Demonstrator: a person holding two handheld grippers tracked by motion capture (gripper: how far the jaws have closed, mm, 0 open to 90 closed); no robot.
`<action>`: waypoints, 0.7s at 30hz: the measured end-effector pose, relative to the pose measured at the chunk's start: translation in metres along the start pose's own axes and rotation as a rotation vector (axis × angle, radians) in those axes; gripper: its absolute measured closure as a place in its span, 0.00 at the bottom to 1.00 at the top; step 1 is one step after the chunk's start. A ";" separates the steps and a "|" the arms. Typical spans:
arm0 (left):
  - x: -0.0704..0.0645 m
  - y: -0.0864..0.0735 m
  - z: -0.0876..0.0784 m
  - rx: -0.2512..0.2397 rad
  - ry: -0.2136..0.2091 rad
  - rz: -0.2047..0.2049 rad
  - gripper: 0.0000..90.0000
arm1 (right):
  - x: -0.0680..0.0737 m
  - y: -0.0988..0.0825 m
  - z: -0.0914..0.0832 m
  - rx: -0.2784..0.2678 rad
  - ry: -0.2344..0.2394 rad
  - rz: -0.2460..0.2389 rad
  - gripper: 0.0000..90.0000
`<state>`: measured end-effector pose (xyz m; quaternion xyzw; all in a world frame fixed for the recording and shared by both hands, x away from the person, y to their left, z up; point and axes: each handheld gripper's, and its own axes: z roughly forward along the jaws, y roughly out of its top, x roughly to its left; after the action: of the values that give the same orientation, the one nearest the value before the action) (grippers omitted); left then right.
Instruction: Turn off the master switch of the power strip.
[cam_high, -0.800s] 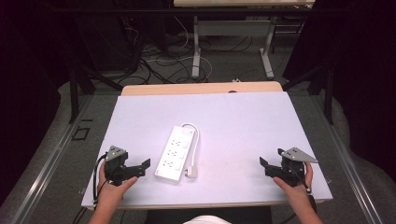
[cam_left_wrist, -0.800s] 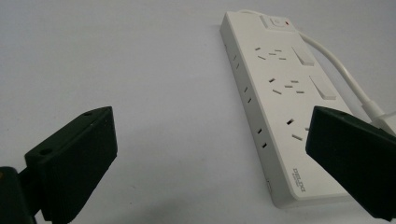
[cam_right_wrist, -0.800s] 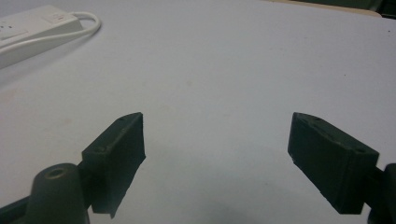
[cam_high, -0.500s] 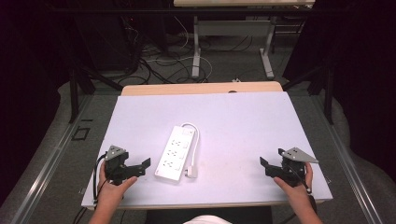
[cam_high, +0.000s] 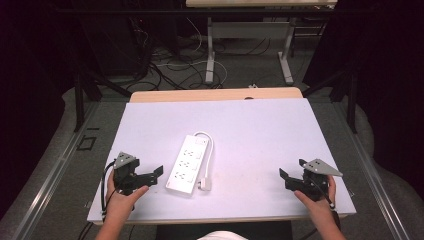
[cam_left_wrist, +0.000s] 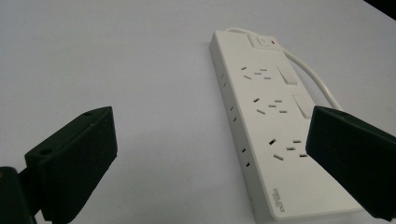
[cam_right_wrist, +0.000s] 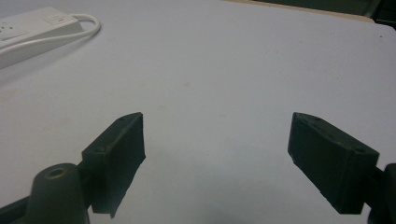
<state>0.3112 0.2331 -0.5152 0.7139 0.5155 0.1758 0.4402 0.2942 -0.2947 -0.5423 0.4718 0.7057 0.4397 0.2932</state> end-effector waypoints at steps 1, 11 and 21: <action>-0.001 0.002 0.000 -0.002 -0.005 0.002 0.03 | 0.000 0.000 -0.001 0.014 0.001 -0.002 0.20; -0.011 0.019 0.006 0.014 -0.031 0.016 0.08 | -0.001 -0.001 -0.001 0.002 -0.007 0.009 0.21; -0.016 0.035 0.009 0.009 -0.027 0.007 0.13 | -0.001 -0.001 -0.001 0.013 -0.004 0.005 0.21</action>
<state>0.3313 0.2116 -0.4880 0.7200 0.5076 0.1655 0.4434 0.2935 -0.2965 -0.5428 0.4762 0.7070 0.4348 0.2903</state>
